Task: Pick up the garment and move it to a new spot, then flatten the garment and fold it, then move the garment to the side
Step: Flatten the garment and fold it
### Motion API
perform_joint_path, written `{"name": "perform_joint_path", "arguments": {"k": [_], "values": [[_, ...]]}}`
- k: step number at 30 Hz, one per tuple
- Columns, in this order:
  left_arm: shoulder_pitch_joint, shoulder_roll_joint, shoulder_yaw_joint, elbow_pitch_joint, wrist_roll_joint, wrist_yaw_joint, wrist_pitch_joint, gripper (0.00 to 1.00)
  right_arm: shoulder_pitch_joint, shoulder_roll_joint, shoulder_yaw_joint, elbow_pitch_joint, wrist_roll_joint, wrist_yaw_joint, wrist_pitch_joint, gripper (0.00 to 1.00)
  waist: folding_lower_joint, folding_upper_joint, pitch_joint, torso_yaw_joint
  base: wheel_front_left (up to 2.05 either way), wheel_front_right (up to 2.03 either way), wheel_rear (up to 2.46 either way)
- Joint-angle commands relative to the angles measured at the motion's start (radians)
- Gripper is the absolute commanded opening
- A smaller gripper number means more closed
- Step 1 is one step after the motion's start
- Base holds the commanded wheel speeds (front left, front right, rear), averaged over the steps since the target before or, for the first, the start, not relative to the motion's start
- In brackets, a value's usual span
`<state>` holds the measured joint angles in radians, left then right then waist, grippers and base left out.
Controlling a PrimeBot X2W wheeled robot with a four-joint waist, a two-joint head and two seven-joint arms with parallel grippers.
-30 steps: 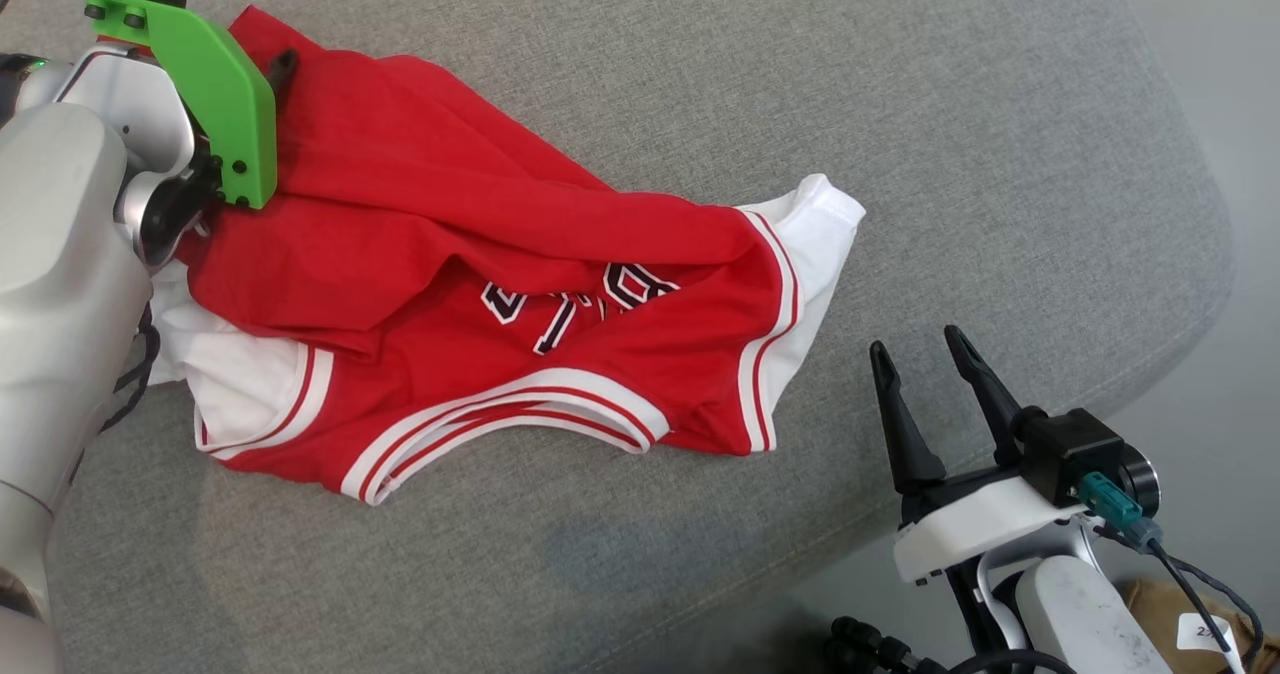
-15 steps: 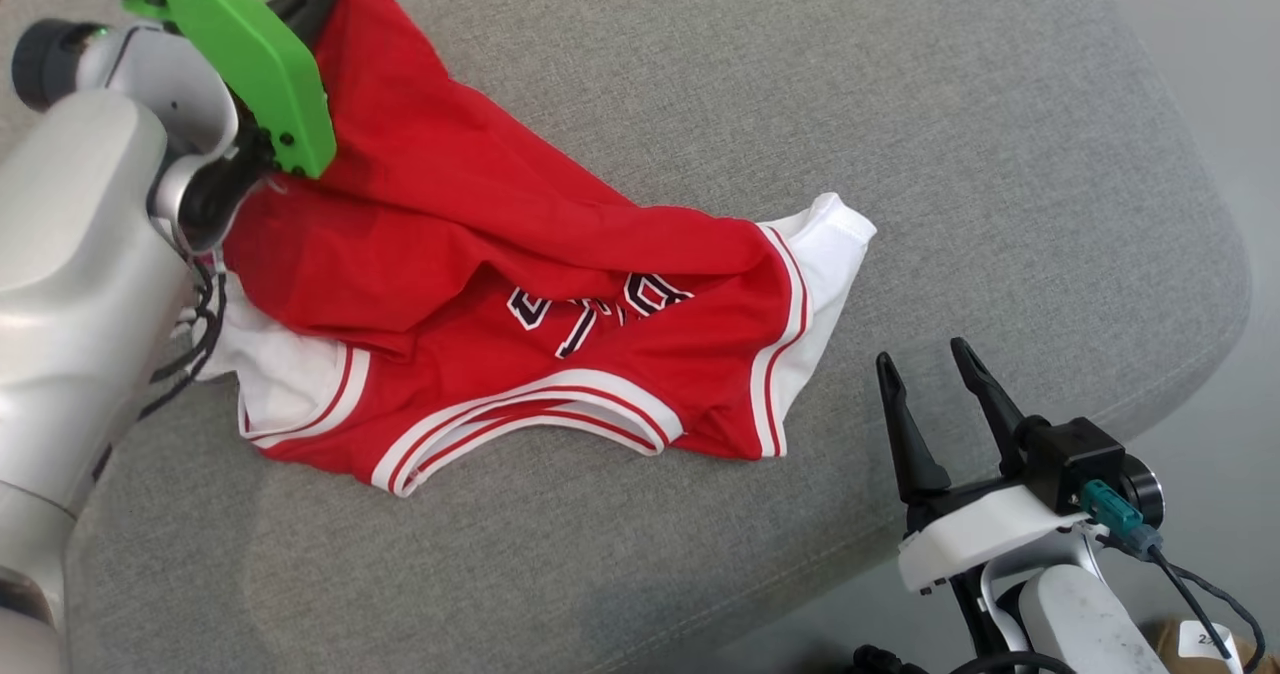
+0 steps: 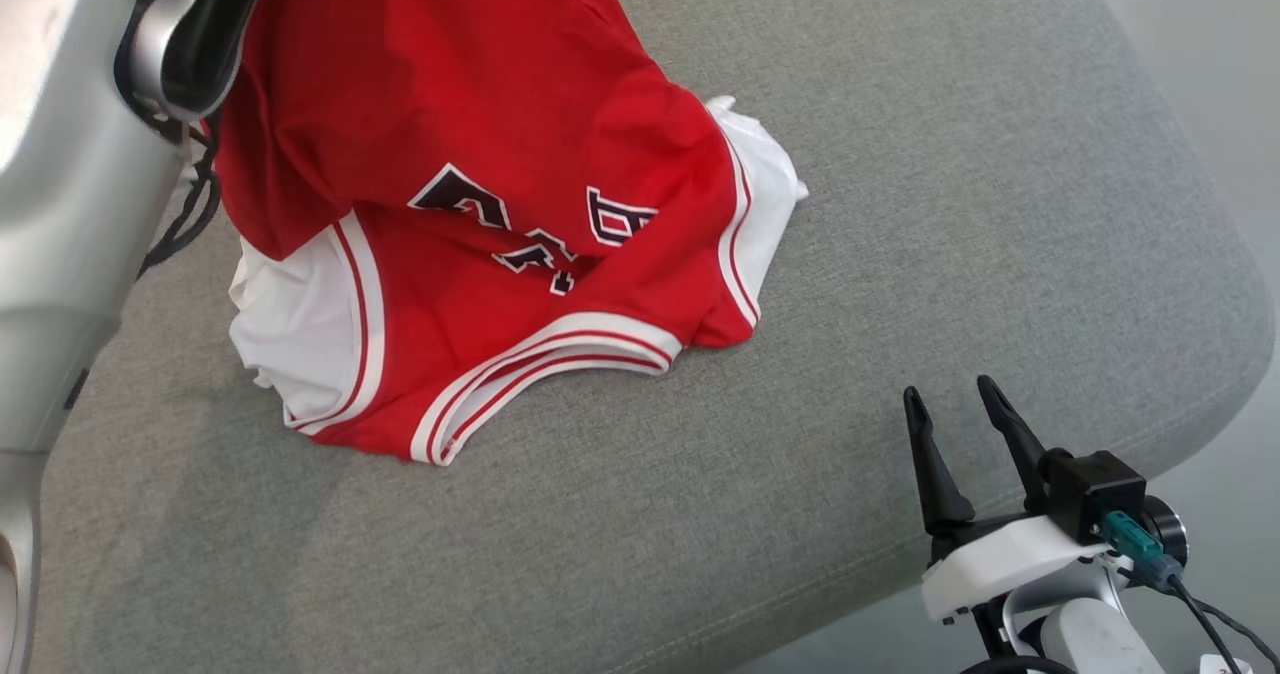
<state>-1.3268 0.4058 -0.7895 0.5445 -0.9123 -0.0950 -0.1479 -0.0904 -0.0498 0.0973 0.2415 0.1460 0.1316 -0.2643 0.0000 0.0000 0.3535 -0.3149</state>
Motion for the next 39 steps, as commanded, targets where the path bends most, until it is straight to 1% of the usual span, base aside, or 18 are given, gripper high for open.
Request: {"name": "perform_joint_path", "arguments": {"k": [1, 3, 5, 8, 10, 13, 15, 16, 19, 20, 24, 27, 32, 33, 35, 37, 38, 39], "values": [[0.050, 0.020, 0.002, -0.043, 0.012, 0.011, -0.019, 0.00, 0.015, -0.001, -0.013, -0.003, -0.010, -0.002, 0.000, 1.00, 0.0000, 0.0000, -0.025, 0.031, 0.00, 0.00, 0.00], [0.124, 0.053, -0.004, -0.138, 0.009, 0.024, -0.033, 0.00, 0.028, -0.001, -0.032, -0.003, -0.011, -0.002, 0.000, 1.00, 0.0000, 0.0000, -0.039, 0.050, 0.00, 0.00, 0.00], [0.225, 0.099, -0.008, -0.253, -0.002, 0.052, -0.047, 0.00, 0.041, -0.001, -0.046, -0.002, -0.017, -0.002, 0.000, 1.00, 0.0000, 0.0000, -0.056, 0.071, 0.00, 0.00, 0.00], [0.440, 0.168, -0.017, -0.439, -0.017, 0.132, -0.073, 0.00, 0.065, -0.002, -0.070, 0.001, -0.021, -0.002, 0.000, 1.00, 0.0000, 0.0000, -0.084, 0.109, 0.00, 0.00, 0.00], [0.606, 0.202, -0.011, -0.543, -0.050, 0.198, -0.092, 0.00, 0.076, -0.001, -0.070, 0.004, -0.026, -0.002, 0.000, 1.00, 0.0000, 0.0000, -0.098, 0.132, 0.00, 0.00, 0.00], [0.840, 0.217, 0.009, -0.642, -0.084, 0.261, -0.112, 0.00, 0.088, -0.002, -0.079, 0.008, -0.037, -0.002, 0.000, 1.00, 0.0000, 0.0000, -0.114, 0.172, 0.00, 0.00, 0.00], [0.964, 0.201, 0.035, -0.673, -0.070, 0.265, -0.118, 0.00, 0.090, -0.002, -0.083, 0.011, -0.049, -0.002, 0.000, 1.00, 0.0000, 0.0000, -0.121, 0.200, 0.00, 0.00, 0.00], [1.025, 0.171, 0.077, -0.677, -0.064, 0.268, -0.119, 0.00, 0.092, -0.001, -0.086, 0.012, -0.055, -0.002, 0.000, 1.00, 0.0000, 0.0000, -0.125, 0.215, 0.00, 0.00, 0.00], [1.180, 0.097, 0.142, -0.633, -0.018, 0.205, -0.117, 0.00, 0.096, -0.002, -0.095, 0.017, -0.074, -0.002, 0.000, 1.00, 0.0000, 0.0000, -0.138, 0.260, 0.00, 0.00, 0.00], [1.180, 0.097, 0.142, -0.633, -0.018, 0.205, -0.117, 0.00, 0.096, -0.002, -0.095, 0.017, -0.074, -0.002, 0.000, 1.00, 0.0000, 0.0000, -0.138, 0.260, 0.00, 0.00, 0.00], [1.270, -0.016, 0.230, -0.513, 0.050, 0.100, -0.117, 0.00, 0.097, -0.003, -0.099, 0.023, -0.088, -0.002, 0.000, 1.00, 0.0000, 0.0000, -0.156, 0.304, 0.00, 0.00, 0.00], [1.291, -0.088, 0.317, -0.424, 0.140, 0.038, -0.117, 0.00, 0.102, -0.002, -0.096, 0.028, -0.097, -0.002, 0.000, 1.00, 0.0000, 0.0000, -0.166, 0.330, 0.00, 0.00, 0.00], [1.327, -0.195, 0.483, -0.347, 0.286, -0.020, -0.116, 0.00, 0.107, -0.002, -0.088, 0.032, -0.100, -0.002, 0.000, 1.00, 0.0000, 0.0000, -0.177, 0.344, 0.00, 0.00, 0.00], [1.347, -0.230, 0.540, -0.339, 0.323, -0.029, -0.116, 0.00, 0.107, -0.002, -0.087, 0.031, -0.101, -0.002, 0.000, 1.00, 0.0000, 0.0000, -0.179, 0.342, 0.00, 0.00, 0.00], [1.369, -0.259, 0.592, -0.340, 0.350, -0.036, -0.116, 0.00, 0.109, -0.002, -0.089, 0.030, -0.102, -0.002, 0.000, 1.00, 0.0000, 0.0000, -0.180, 0.339, 0.00, 0.00, 0.00], [1.387, -0.277, 0.610, -0.362, 0.371, -0.036, -0.116, 0.00, 0.113, -0.002, -0.092, 0.030, -0.103, -0.002, 0.000, 1.00, 0.0000, 0.0000, -0.179, 0.335, 0.00, 0.00, 0.00], [1.399, -0.282, 0.615, -0.367, 0.377, -0.036, -0.116, 0.11, 0.115, -0.002, -0.094, 0.030, -0.101, -0.002, 0.000, 1.00, 0.0000, 0.0000, -0.179, 0.334, 0.00, 0.00, 0.00], [1.412, -0.287, 0.616, -0.365, 0.379, -0.036, -0.116, 0.40, 0.119, -0.002, -0.094, 0.029, -0.100, -0.002, 0.000, 1.00, 0.0000, 0.0000, -0.180, 0.332, 0.00, 0.00, 0.00]]}}
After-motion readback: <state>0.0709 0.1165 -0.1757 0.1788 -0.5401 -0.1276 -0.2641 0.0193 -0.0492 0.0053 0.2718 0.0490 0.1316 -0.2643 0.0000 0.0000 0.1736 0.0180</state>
